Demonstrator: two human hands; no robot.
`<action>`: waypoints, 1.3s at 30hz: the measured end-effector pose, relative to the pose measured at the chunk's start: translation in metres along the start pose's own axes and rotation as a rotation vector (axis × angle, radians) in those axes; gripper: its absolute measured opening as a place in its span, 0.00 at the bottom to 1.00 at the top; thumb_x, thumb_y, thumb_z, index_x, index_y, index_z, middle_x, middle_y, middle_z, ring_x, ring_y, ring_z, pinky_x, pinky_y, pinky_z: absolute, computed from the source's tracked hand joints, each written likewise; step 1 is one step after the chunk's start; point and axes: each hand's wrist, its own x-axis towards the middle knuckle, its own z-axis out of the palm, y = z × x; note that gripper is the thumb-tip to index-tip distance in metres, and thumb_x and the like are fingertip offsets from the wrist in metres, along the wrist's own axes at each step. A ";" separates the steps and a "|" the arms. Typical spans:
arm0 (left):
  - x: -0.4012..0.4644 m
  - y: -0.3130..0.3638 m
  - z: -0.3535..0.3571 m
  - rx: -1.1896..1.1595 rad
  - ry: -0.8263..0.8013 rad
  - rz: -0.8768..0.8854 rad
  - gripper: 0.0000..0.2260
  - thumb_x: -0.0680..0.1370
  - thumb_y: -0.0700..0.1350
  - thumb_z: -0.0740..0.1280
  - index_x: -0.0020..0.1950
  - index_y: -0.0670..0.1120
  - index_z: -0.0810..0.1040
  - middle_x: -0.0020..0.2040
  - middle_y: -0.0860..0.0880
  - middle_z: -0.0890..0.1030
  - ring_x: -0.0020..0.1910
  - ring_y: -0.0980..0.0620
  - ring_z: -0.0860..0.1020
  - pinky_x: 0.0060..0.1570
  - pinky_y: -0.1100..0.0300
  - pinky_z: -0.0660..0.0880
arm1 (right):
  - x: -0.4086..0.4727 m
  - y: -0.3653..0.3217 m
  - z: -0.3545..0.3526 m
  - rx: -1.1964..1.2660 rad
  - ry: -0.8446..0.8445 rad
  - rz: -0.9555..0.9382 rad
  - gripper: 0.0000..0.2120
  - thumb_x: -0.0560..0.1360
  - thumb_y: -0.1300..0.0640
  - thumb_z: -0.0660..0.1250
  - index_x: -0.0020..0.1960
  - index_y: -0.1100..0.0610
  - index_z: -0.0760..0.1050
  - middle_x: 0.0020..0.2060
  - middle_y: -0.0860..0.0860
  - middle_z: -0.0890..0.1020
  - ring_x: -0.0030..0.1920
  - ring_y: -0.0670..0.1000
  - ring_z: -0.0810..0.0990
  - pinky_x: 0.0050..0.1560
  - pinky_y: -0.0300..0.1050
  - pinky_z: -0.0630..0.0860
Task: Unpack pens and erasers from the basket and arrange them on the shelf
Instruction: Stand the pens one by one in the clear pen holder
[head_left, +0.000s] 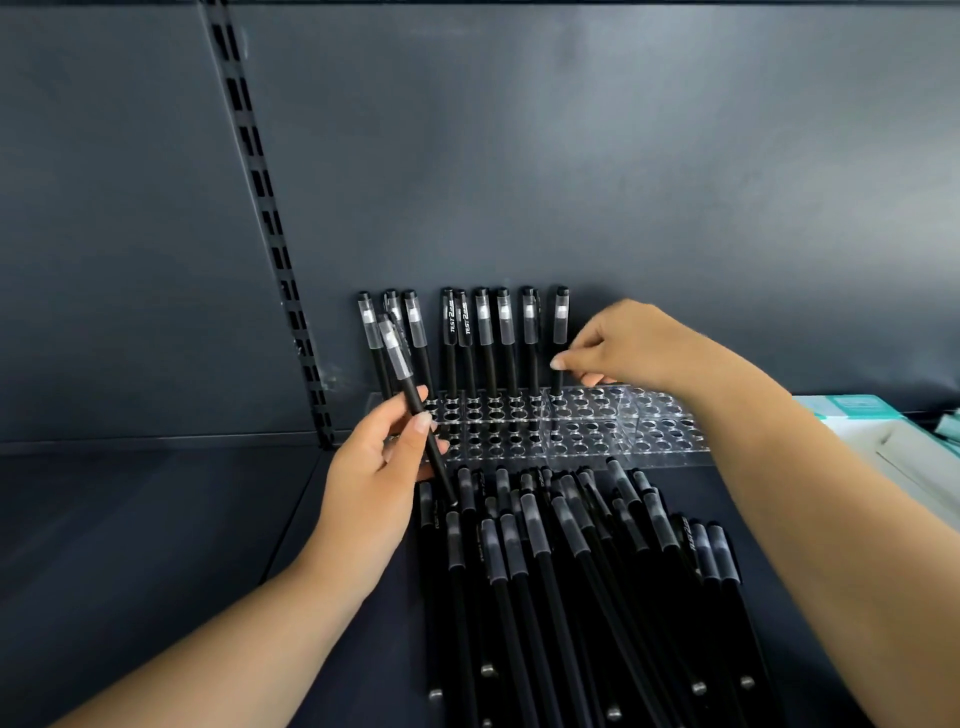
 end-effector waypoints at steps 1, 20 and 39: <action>0.000 0.001 0.000 0.020 -0.002 0.014 0.12 0.78 0.43 0.61 0.49 0.62 0.72 0.40 0.64 0.81 0.42 0.65 0.79 0.51 0.62 0.74 | -0.002 -0.003 -0.005 -0.021 0.016 -0.006 0.14 0.74 0.49 0.66 0.43 0.59 0.81 0.38 0.54 0.83 0.44 0.51 0.80 0.49 0.43 0.74; -0.009 0.011 0.005 0.119 -0.053 0.204 0.08 0.71 0.43 0.69 0.44 0.56 0.77 0.40 0.61 0.82 0.42 0.67 0.79 0.43 0.76 0.71 | -0.037 -0.057 0.010 0.151 -0.159 -0.337 0.15 0.73 0.50 0.66 0.38 0.62 0.77 0.29 0.45 0.80 0.26 0.41 0.69 0.29 0.32 0.66; -0.006 -0.004 -0.001 1.139 -0.571 0.252 0.40 0.56 0.72 0.19 0.65 0.56 0.28 0.65 0.63 0.26 0.60 0.69 0.21 0.57 0.69 0.19 | -0.017 -0.008 -0.045 0.253 0.269 -0.011 0.10 0.76 0.59 0.63 0.44 0.67 0.74 0.37 0.57 0.83 0.41 0.52 0.83 0.51 0.51 0.79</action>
